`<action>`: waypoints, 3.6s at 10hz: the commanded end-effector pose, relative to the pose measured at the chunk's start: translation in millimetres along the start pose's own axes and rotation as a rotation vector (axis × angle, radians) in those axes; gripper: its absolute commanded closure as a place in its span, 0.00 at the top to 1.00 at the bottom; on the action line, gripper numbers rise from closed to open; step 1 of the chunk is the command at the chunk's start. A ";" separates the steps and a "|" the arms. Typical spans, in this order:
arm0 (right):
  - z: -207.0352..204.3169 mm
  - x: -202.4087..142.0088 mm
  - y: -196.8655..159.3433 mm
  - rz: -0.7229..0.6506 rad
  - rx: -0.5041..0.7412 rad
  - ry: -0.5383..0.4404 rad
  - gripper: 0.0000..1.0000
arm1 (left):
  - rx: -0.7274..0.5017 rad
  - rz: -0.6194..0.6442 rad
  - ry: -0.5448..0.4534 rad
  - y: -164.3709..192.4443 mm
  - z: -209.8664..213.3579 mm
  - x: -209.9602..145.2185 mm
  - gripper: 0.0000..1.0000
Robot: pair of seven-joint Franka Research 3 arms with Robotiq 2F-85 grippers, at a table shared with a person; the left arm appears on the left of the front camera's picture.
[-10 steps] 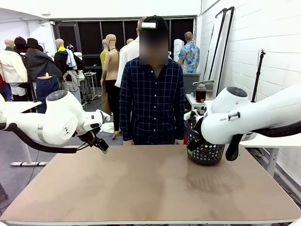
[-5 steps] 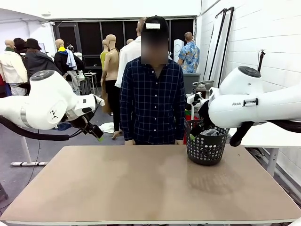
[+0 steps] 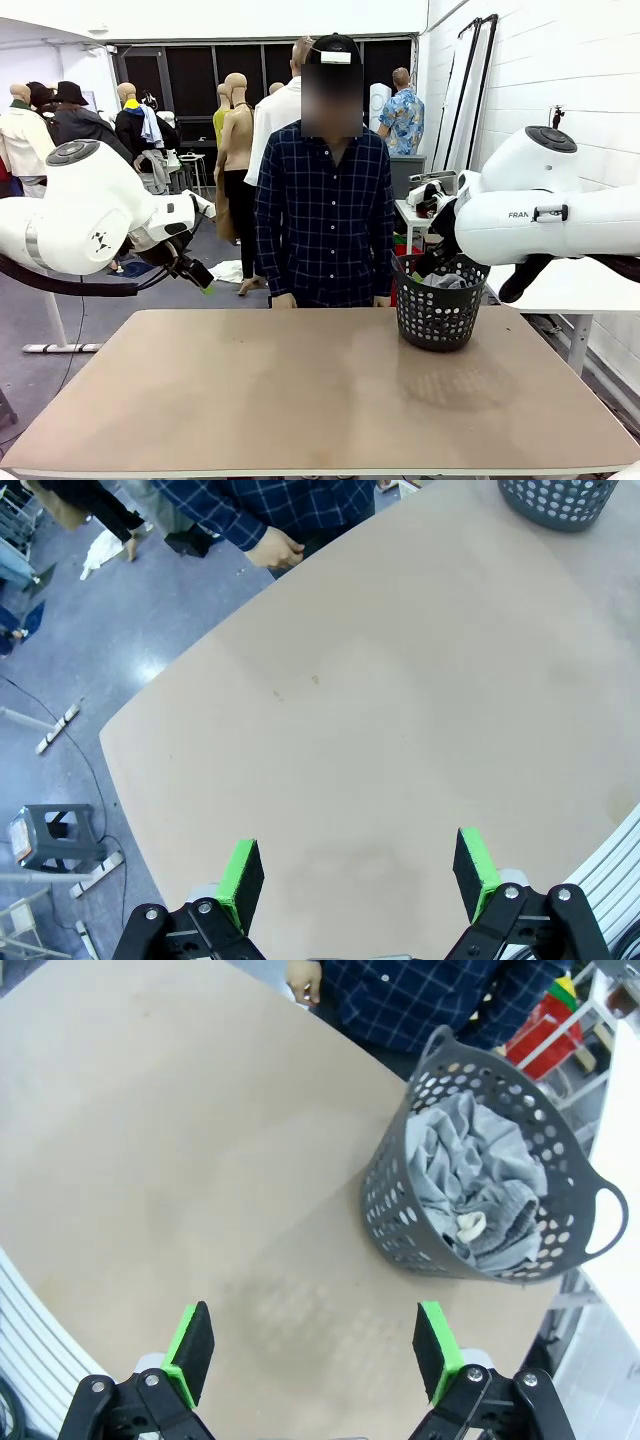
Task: Fold the training pants.
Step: Grab both ends of the Training pants handed by a person.
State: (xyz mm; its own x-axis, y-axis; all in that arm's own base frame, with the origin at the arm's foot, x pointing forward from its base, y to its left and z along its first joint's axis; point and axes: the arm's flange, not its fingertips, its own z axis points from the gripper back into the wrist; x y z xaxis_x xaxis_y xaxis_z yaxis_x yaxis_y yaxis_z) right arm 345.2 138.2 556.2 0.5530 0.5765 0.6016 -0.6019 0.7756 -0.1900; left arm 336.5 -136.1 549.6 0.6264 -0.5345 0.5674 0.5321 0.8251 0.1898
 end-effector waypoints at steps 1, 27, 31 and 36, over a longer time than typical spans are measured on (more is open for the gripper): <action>-1.1 -8.3 4.8 -0.015 -0.037 0.034 1.00 | 0.030 -0.010 0.020 -0.5 4.5 -2.5 1.00; -2.0 -6.9 -1.6 -0.006 -0.019 0.027 1.00 | 0.007 -0.007 0.001 -1.6 6.3 -0.3 1.00; -2.0 -6.9 -1.6 -0.006 -0.019 0.027 1.00 | 0.007 -0.007 0.001 -1.6 6.3 -0.3 1.00; -2.0 -6.9 -1.6 -0.006 -0.019 0.027 1.00 | 0.007 -0.007 0.001 -1.6 6.3 -0.3 1.00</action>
State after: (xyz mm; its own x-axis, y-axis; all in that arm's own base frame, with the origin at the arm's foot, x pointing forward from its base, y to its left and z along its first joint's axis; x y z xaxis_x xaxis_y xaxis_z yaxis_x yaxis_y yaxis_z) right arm 343.0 134.6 551.3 0.5788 0.5743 0.5789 -0.5843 0.7873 -0.1968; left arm 331.7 -135.8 554.4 0.6248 -0.5384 0.5655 0.5312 0.8239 0.1975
